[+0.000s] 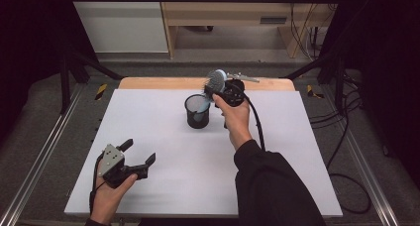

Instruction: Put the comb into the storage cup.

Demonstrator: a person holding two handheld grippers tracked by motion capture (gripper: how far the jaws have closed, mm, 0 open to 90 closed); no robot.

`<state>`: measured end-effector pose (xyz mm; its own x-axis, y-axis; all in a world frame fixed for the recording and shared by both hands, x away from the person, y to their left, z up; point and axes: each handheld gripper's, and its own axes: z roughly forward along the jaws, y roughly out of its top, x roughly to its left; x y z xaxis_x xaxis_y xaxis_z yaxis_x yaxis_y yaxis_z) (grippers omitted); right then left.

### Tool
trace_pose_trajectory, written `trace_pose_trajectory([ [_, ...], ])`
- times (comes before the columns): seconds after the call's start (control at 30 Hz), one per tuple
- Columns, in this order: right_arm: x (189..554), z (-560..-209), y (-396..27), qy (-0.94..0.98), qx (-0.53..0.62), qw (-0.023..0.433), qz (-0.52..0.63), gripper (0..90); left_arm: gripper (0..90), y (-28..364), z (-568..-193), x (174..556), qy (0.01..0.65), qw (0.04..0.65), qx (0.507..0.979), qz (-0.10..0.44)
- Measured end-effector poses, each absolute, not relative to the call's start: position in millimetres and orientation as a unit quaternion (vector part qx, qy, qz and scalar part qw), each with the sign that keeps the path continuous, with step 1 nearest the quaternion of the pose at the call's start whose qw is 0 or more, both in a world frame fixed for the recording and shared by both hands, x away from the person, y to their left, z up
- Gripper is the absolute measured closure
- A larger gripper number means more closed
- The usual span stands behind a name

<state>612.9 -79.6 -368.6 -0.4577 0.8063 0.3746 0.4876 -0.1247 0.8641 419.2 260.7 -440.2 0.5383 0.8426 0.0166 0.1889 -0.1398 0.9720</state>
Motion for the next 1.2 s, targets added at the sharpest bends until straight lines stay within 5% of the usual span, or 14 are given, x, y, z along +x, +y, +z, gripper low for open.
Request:
trace_pose_trajectory([
  [1.2,621,-391,-69,0.622,0.522,0.120,0.571,48.5,6.0,261,-440,419,0.372,0.541,0.691,0.302],
])
